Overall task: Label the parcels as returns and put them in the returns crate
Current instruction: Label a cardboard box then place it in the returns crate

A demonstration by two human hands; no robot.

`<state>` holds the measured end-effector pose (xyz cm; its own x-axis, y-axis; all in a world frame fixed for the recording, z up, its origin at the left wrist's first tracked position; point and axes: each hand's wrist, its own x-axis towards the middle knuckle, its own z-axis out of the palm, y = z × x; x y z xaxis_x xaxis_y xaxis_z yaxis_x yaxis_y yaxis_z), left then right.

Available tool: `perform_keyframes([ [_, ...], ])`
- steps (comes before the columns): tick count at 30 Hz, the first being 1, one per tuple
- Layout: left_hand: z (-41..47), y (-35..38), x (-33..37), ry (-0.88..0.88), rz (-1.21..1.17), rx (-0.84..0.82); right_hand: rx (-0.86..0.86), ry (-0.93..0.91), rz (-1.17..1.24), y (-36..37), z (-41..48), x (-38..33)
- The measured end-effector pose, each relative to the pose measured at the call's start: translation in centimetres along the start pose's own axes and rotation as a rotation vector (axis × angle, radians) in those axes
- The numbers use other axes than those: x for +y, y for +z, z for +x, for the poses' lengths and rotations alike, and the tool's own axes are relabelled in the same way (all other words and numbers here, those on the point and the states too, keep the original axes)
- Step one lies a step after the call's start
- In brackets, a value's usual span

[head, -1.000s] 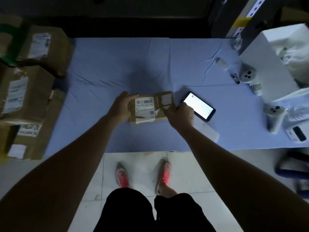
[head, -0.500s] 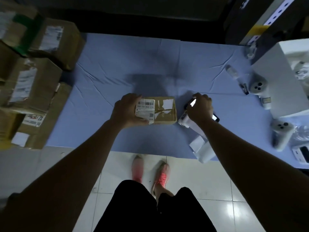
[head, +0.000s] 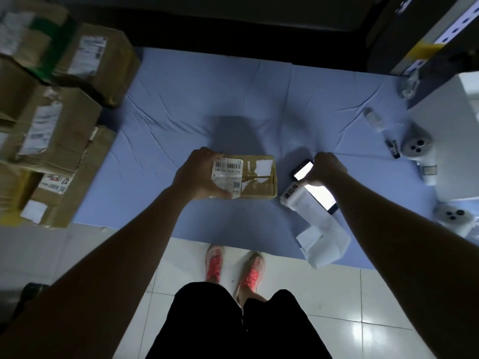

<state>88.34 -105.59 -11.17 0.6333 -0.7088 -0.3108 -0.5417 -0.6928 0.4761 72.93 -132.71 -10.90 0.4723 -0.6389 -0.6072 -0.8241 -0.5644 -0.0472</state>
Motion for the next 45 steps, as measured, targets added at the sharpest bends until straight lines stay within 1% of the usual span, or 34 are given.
perform_keyframes([
  [3,0.3,-0.2,0.1,-0.029,0.013,0.001,0.006,-0.021,-0.139,0.5,-0.1,0.2],
  [8,0.5,-0.3,0.2,-0.054,0.031,-0.025,0.066,-0.040,-0.174,0.5,-0.5,0.4],
  [15,0.6,-0.4,0.5,-0.046,0.040,-0.027,0.233,-0.064,0.018,-0.7,-1.8,-1.1],
  [18,0.1,-0.3,0.0,-0.046,-0.077,-0.039,0.273,-0.116,0.130,-1.7,-3.0,-3.2],
  [20,-0.3,-0.1,-0.3,-0.045,-0.143,-0.034,0.277,-0.156,0.175,-2.0,-4.2,-4.9],
  [24,-1.0,0.2,-0.2,0.007,-0.140,0.018,0.248,-0.229,0.247,-1.9,-6.5,-8.2],
  [28,-1.2,-0.4,-0.8,0.106,-0.097,-0.026,0.219,-0.279,0.298,-1.5,-8.7,-9.7],
  [30,-1.3,-0.9,-1.4,0.086,-0.079,0.009,0.205,-0.274,0.305,-1.3,-9.4,-9.9],
  [33,-1.0,-2.0,-1.7,-0.004,-0.110,0.167,0.171,-0.257,0.280,-1.1,-10.1,-9.9],
  [35,-0.7,-2.9,-1.7,-0.044,-0.079,0.241,0.158,-0.254,0.250,-1.0,-10.4,-9.5],
  [38,-0.4,-3.6,-1.7,-0.051,-0.014,0.290,0.131,-0.240,0.207,-0.7,-10.9,-8.7],
  [45,0.7,-4.4,-1.4,-0.038,0.010,0.389,0.109,-0.210,0.201,-0.7,-11.4,-7.7],
])
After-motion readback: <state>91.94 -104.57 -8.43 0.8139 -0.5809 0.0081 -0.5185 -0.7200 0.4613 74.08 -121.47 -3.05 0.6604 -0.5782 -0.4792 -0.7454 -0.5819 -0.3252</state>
